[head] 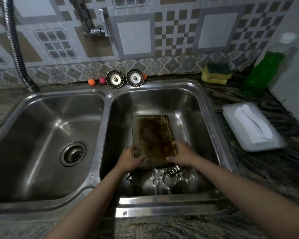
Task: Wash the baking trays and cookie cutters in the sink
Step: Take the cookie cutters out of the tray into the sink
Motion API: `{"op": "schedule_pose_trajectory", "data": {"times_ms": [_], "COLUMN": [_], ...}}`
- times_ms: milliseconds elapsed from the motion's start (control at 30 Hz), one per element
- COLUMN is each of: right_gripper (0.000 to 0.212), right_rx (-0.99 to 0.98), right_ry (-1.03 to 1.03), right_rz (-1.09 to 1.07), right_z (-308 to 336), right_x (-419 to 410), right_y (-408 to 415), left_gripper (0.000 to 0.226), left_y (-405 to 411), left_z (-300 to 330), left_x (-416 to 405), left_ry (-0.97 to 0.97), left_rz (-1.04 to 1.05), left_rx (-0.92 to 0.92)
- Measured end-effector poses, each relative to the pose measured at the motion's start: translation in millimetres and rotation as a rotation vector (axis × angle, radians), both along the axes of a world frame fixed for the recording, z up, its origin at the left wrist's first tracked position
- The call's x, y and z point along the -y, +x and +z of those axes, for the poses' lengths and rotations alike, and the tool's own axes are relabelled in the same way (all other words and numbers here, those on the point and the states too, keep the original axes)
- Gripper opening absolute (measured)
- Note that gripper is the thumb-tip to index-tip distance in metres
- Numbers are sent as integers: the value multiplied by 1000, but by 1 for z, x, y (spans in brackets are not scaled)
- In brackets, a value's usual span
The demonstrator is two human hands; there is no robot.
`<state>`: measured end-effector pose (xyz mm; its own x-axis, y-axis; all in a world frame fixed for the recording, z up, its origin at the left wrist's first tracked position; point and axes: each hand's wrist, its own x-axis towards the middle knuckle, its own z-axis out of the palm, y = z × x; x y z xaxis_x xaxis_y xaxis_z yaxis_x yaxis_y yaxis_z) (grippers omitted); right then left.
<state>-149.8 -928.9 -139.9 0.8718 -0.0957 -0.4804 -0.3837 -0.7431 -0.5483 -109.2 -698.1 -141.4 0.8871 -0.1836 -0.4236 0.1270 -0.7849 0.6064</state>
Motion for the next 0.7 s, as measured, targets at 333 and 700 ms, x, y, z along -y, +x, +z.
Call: {"op": "schedule_pose_trajectory", "data": {"times_ms": [333, 700], "right_gripper": [72, 49], "right_rx": [-75, -7], "right_ry": [261, 392], "right_rz": [-184, -381], "right_z": [-8, -15], "right_x": [-13, -17], "right_y": [14, 11], "left_gripper": [39, 49], "left_y": [14, 31], "left_z": [-5, -13], "left_x": [17, 6], "left_ry": [-5, -63], "left_rz": [138, 130], "left_rx": [169, 140]}}
